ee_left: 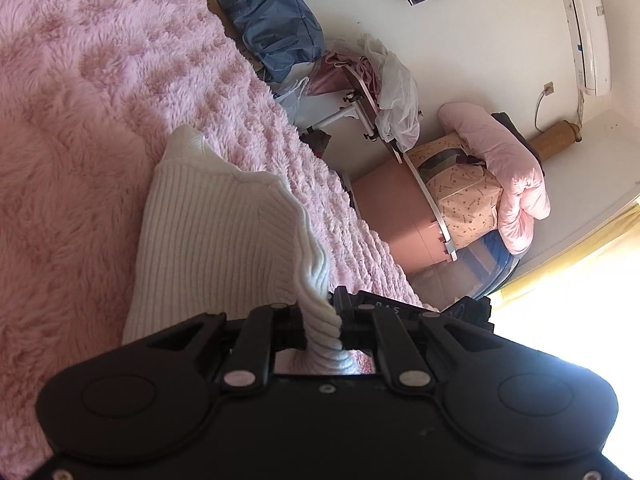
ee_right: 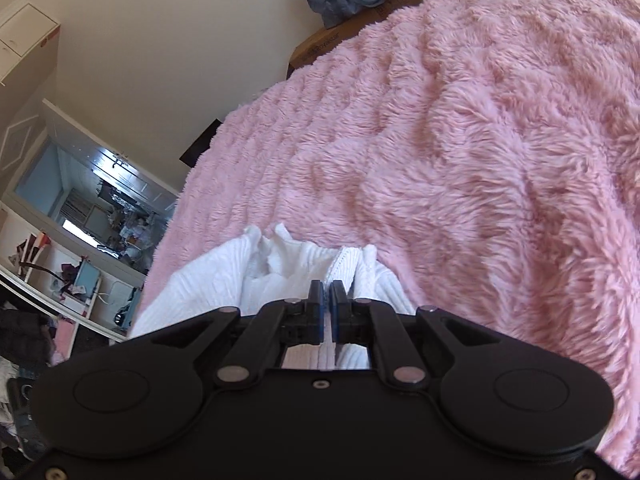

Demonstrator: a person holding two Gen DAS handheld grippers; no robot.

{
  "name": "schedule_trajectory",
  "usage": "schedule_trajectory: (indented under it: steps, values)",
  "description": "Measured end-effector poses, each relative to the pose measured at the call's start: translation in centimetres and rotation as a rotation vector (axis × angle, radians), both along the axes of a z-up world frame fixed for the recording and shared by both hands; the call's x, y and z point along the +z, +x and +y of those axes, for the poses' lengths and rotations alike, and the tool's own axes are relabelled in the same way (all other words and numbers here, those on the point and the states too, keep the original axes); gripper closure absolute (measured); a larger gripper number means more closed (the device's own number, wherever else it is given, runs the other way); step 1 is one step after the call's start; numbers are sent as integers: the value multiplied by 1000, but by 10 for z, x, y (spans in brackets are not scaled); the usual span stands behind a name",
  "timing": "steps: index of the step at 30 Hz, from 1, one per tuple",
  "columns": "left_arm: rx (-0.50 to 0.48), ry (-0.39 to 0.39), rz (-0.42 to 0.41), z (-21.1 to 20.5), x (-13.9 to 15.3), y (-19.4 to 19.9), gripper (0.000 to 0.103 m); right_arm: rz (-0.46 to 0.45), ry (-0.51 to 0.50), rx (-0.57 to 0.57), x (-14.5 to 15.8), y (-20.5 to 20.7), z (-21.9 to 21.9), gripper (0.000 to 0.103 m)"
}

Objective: Fold small clothes

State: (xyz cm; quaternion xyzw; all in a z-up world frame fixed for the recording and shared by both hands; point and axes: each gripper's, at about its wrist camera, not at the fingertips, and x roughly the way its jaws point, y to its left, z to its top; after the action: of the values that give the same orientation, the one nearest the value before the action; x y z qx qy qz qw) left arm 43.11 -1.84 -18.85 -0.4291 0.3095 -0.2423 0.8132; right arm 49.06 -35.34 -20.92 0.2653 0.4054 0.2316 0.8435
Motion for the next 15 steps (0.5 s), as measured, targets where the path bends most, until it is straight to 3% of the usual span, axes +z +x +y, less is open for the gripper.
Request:
schedule_trajectory:
  steps: [3, 6, 8, 10, 15]
  values:
    - [-16, 15, 1, -10, 2, 6, 95, 16, 16, -18, -8, -3, -1, 97]
    - [-38, 44, -6, -20, 7, 15, 95, -35, 25, -21, 3, -23, -8, 94]
    - [-51, 59, -11, -27, 11, 20, 95, -107, -15, 0, 21, -52, -10, 77]
    - [-60, 74, -13, -35, 13, 25, 95, -185, -62, 24, 37, -88, -9, 70]
    - [-65, 98, 12, -49, 12, 35, 95, -351, -294, 76, 62, -196, 12, 69]
